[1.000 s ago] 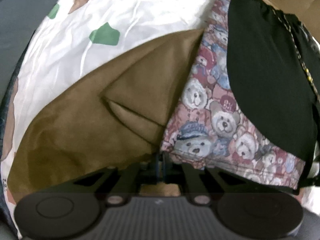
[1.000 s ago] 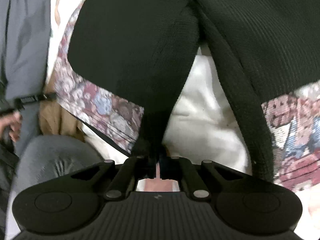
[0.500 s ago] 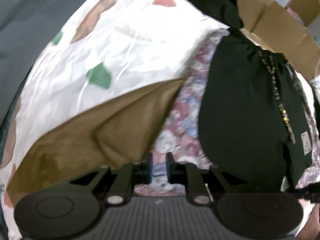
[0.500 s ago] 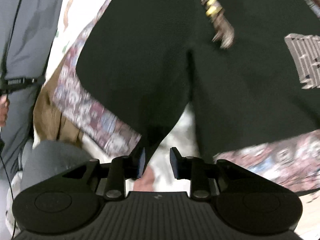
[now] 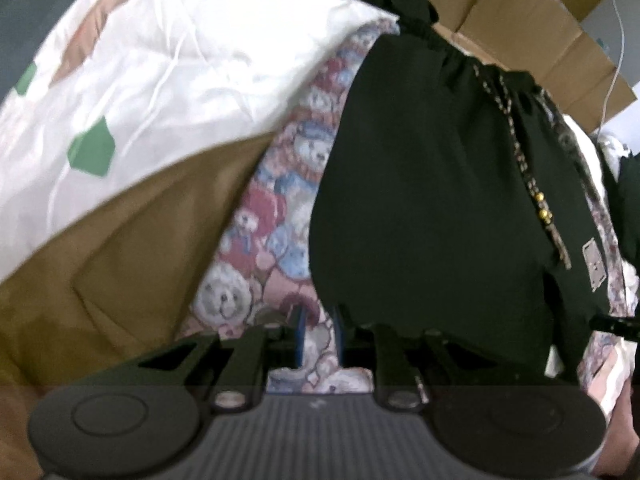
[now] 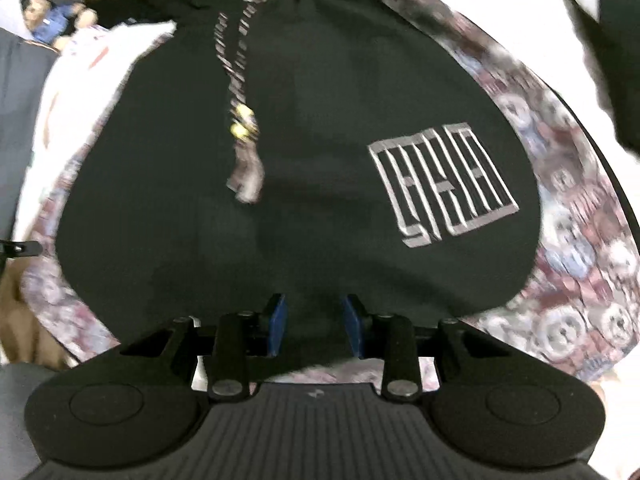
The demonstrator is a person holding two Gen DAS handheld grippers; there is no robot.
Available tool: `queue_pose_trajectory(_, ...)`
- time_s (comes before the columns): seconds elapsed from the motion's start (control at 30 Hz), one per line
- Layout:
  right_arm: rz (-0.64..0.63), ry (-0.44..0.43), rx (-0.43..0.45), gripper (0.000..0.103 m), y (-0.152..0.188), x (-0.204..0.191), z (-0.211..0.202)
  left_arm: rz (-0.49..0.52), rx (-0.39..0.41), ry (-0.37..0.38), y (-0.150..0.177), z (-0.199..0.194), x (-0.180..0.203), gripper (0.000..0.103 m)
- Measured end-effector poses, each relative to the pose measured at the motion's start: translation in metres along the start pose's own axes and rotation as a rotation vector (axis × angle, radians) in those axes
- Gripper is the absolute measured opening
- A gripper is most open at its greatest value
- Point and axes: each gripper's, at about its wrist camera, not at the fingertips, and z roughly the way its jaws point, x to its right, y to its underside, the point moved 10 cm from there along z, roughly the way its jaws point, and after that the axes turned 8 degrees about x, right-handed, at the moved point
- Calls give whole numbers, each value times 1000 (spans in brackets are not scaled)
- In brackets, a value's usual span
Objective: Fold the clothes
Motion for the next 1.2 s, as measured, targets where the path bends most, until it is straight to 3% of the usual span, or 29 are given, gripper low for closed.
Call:
queue_pose_trajectory(0.33,-145,76,-70,36,31,-6,9,-17,-34,32,23,-3,-13,14)
queue_pose_trajectory(0.47,-196,73,-96,36,35,-12,-1,-31,9,58,15,-21,-16,14)
queue_pose_trajectory(0.73,-255,79,28,38,-30,-31,-85,-15,144,107,-37,-65,-9,14)
queue_pose_trajectory(0.87,-248,102,98,47,-69,-36,-138,0,191,135,-61,-80,4,15)
queue_pose_trajectory(1.03,-321,97,88,51,-119,-41,-178,14,205,130,-74,-93,19,16)
queue_pose_trajectory(1.1,-327,100,81,52,-128,-40,-182,32,209,124,-83,-100,28,19)
queue_pose_trajectory(1.2,-347,101,93,60,-153,-41,-193,19,239,119,-94,-108,32,31)
